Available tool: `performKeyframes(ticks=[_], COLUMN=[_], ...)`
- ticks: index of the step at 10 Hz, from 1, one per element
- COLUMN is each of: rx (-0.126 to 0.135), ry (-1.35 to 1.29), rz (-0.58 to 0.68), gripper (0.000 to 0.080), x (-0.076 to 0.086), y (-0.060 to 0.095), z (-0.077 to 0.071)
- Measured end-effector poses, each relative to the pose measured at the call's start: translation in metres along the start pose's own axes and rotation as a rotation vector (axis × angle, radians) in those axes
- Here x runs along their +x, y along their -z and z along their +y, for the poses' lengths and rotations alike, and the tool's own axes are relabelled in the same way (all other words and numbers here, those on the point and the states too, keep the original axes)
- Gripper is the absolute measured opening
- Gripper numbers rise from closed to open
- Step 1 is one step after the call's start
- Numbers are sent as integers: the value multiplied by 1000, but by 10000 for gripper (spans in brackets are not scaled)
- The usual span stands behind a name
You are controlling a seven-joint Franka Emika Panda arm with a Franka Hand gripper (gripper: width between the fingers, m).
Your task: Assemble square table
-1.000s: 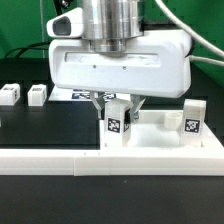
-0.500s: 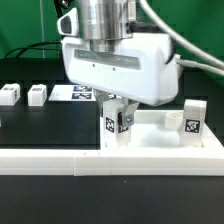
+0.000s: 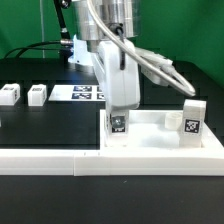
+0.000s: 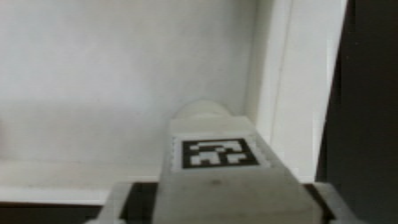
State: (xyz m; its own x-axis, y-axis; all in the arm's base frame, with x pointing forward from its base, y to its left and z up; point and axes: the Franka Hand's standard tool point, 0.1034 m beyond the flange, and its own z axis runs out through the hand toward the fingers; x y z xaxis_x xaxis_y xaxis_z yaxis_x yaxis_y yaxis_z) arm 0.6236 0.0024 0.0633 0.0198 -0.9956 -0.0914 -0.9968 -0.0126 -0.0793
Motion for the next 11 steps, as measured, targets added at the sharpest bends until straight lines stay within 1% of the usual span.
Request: performKeyframes(ticks=[1,2,3,5,8,11], rx=[0,-15,-37,-41,-41,-42], ry=[-44,-229,-331,-485,-545,-540], rz=[0,-10,-17,-11,8,15], gripper=[291,291,291,296,308,310], x=[0,-2,-2,-2,-1,-1], y=[0,-2,-2,-2,-2,-2], z=[0,-1,0,1,3,4])
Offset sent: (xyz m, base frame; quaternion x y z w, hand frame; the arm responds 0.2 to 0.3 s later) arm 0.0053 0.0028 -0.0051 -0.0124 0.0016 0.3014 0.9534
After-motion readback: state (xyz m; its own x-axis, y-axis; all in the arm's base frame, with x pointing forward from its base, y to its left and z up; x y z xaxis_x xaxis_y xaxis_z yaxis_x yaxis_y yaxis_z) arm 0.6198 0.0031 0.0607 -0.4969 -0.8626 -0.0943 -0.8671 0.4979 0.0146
